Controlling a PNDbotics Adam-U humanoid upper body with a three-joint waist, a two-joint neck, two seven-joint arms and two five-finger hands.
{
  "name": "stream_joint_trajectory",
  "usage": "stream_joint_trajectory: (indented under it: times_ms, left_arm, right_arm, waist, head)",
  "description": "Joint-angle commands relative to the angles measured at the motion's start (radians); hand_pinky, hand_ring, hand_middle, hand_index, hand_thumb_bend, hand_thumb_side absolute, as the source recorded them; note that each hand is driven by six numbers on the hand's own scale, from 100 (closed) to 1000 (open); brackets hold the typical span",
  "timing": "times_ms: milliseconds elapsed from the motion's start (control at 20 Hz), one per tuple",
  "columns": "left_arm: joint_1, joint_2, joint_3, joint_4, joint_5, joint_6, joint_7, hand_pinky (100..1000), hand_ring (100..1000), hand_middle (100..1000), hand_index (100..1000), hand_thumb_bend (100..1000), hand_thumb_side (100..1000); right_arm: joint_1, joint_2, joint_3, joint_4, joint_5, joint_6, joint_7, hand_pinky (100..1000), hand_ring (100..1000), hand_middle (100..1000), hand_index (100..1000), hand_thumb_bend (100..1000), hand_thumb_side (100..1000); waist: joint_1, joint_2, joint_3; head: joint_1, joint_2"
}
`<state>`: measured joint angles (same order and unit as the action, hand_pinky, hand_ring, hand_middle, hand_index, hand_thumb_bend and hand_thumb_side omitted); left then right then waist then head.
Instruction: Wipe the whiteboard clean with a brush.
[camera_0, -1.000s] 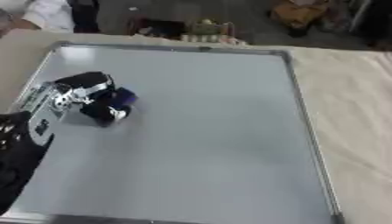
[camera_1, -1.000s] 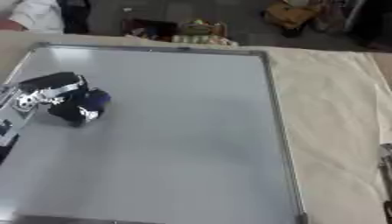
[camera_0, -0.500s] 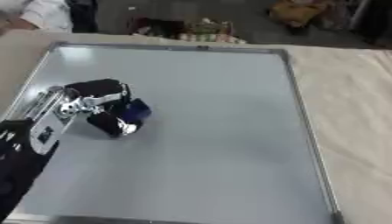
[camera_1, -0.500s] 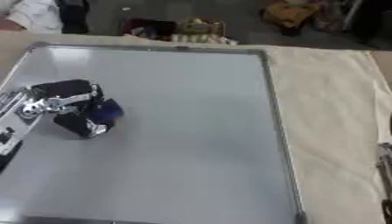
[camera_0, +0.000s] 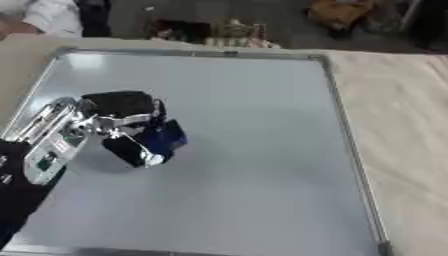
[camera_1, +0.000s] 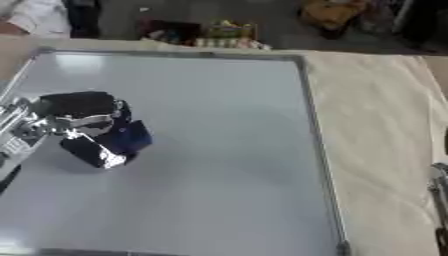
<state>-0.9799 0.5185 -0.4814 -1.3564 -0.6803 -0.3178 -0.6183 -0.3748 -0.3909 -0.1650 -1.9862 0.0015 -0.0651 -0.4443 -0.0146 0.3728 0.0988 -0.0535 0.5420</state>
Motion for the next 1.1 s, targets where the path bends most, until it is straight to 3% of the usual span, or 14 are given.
stream_joint_trajectory:
  times_ms: [50,350,800,1100]
  left_arm:
    - [-0.009,0.037,-0.017,-0.066,0.027,-0.009,-0.023,387,498,251,204,130,471]
    - [0.007,0.048,-0.054,-0.129,0.072,-0.044,-0.05,379,489,239,200,123,473]
    - [0.04,0.049,-0.082,-0.078,0.184,-0.143,-0.055,367,465,210,192,109,492]
    - [0.053,0.043,-0.081,-0.045,0.179,-0.212,-0.035,365,463,209,192,105,497]
  right_arm:
    - [-0.011,-0.018,-0.002,-0.014,-0.003,-0.002,0.002,891,865,659,867,137,1000]
    - [-0.013,-0.017,-0.001,-0.014,-0.005,-0.002,0.004,890,865,659,867,137,1000]
    - [-0.014,-0.016,-0.001,-0.014,-0.005,-0.002,0.004,890,865,659,867,137,1000]
    - [-0.014,-0.016,-0.001,-0.014,-0.005,-0.005,0.004,890,864,659,866,139,1000]
  waist:
    - [0.002,-0.019,-0.001]
    - [0.002,-0.02,-0.003]
    - [0.004,-0.022,-0.006]
    - [0.002,-0.023,-0.008]
  head:
    - [0.002,-0.009]
    - [0.005,-0.006]
    - [0.005,-0.006]
    - [-0.008,0.027]
